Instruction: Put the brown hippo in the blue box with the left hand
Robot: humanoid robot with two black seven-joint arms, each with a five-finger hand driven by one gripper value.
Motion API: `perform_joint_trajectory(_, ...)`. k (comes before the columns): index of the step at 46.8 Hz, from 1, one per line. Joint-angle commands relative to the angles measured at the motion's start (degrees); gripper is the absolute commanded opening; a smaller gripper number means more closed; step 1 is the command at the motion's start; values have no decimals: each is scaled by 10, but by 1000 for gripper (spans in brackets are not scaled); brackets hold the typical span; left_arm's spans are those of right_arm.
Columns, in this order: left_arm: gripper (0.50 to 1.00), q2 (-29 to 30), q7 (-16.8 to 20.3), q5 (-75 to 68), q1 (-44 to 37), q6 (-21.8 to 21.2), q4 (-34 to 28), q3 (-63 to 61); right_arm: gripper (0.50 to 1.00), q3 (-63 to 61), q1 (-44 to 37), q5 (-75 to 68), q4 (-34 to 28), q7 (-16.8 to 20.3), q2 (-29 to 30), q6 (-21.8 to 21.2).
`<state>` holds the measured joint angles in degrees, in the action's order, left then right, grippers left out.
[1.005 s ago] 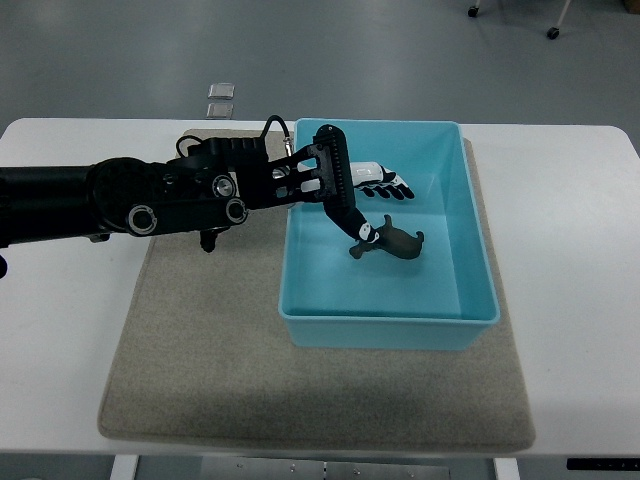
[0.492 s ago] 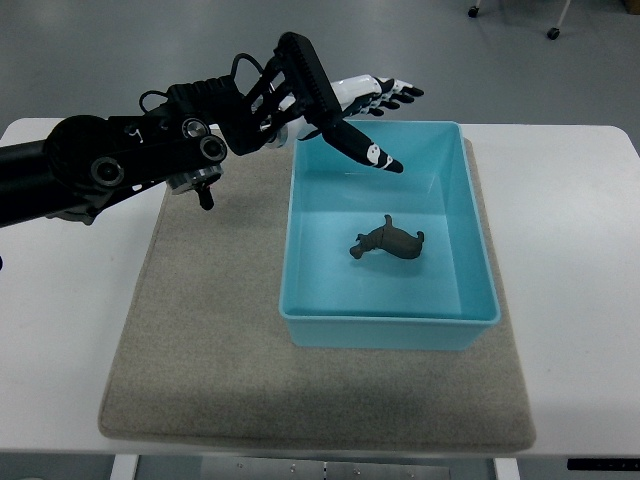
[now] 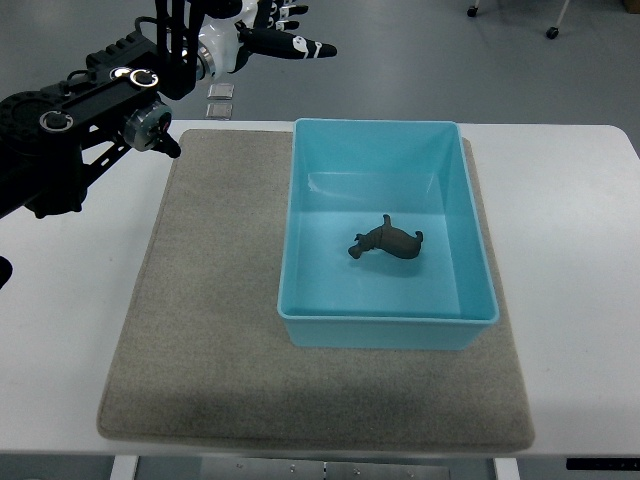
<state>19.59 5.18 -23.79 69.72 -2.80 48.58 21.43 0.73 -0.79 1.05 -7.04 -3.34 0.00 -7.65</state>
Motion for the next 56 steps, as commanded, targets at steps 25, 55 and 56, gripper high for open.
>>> perform_joint_trajectory(25, 996, -21, 40, 250, -60, 151, -265, 92, 936, 0, 0, 0, 0, 0, 0, 0)
perform_joint_trajectory(55, 996, -26, 39, 333, -96, 188, -303, 143, 936, 1, 0, 0, 0, 0, 0, 0)
perform_joint_trajectory(56, 996, -28, 39, 333, -99, 189, -303, 146, 936, 0, 0, 0, 0, 0, 0, 0)
